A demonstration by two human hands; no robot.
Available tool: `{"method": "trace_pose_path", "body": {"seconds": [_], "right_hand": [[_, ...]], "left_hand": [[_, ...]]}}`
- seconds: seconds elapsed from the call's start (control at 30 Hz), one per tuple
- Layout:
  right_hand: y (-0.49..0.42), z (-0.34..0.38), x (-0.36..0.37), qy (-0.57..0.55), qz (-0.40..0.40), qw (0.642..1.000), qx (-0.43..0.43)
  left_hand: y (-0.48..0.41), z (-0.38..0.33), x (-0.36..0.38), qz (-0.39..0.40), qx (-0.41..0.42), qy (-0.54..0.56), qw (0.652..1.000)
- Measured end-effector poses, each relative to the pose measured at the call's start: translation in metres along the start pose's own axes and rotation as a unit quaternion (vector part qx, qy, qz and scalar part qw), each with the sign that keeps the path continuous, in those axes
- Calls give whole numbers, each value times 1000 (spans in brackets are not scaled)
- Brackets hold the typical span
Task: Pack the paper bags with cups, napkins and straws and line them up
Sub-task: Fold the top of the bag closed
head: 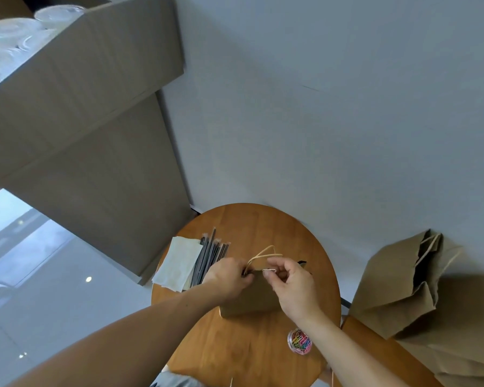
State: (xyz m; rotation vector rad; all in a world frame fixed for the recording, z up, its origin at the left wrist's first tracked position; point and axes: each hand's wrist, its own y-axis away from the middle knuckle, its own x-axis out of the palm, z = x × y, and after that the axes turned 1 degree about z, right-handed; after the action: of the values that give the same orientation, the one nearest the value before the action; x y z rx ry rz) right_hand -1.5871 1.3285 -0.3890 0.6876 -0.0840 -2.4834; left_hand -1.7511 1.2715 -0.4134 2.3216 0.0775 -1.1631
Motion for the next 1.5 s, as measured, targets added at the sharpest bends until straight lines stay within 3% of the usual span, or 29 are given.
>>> {"method": "trace_pose_path", "body": {"seconds": [0.2, 0.47, 0.73, 0.97, 1.33, 1.5], "right_hand": [[-4, -4, 3, 107, -35, 990, -86], [-18, 2, -3, 256, 40, 950, -175], [-36, 10, -14, 304, 91, 942, -111], [-47, 17, -12, 387, 169, 901, -102], [-55, 24, -12, 464, 200, 860, -77], [-61, 29, -12, 467, 210, 858, -50]], "left_hand": [[1, 0, 7, -32, 4, 6, 999], [1, 0, 18, -94, 41, 1, 995], [-3, 5, 18, -104, 66, -39, 992], [-3, 7, 17, -124, 97, -56, 986], [-5, 7, 21, -116, 125, -65, 983], [-4, 6, 21, -136, 150, -59, 977]]}}
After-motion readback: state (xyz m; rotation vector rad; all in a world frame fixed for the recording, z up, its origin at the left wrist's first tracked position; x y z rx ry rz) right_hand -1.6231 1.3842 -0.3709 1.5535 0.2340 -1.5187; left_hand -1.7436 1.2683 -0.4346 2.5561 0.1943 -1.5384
